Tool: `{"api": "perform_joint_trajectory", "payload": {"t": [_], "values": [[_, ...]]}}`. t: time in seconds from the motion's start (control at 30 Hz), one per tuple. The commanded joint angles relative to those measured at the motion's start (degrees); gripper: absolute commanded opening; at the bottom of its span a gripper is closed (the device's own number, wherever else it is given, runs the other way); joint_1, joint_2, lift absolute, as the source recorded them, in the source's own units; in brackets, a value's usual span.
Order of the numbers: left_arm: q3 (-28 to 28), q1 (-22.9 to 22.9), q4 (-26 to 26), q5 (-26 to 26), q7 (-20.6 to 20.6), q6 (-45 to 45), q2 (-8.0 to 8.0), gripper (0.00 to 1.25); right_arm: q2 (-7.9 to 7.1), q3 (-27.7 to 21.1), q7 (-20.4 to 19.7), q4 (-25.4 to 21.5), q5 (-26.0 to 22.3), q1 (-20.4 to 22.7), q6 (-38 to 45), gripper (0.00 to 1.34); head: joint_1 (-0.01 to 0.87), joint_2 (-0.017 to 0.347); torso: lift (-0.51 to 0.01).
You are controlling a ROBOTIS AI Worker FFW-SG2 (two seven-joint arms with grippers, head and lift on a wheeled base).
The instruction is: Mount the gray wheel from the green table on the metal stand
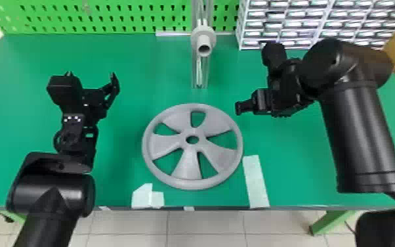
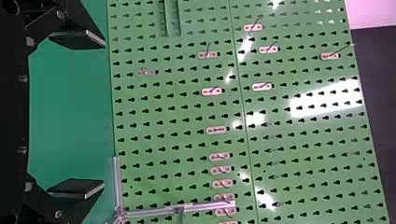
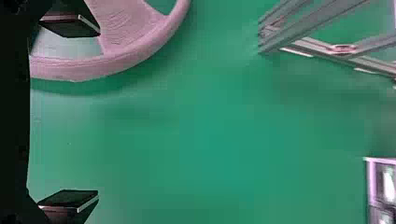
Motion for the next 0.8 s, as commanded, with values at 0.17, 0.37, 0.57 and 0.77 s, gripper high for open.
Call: {"api": "perform_joint_trajectory", "payload": {"t": [0.17,0.37,0.57,0.77], "values": [[-0.4,-0.3,0.0,0.0,0.0,0.2,0.47,1.03,0.14,2.9,0.0,3.6,-1.6,-1.6,1.0,1.26,0.867,0.052,-0.100],[-0.7,-0.4,0.0,0.0,0.0,0.6,0.82,1.03,0.14,4.3,0.0,4.4,-2.5,-2.0,1.1,1.26,0.867,0.052,-0.100],[-1.3,-0.7,0.0,0.1,0.0,0.9,1.53,1.03,0.14,4.7,0.0,4.8,-3.2,-2.2,1.9,1.26,0.867,0.052,-0.100],[-1.8,-0.9,0.0,0.1,0.0,1.2,2.05,1.03,0.14,5.3,0.0,5.7,-3.8,-2.5,2.3,1.25,0.867,0.052,-0.100]]}}
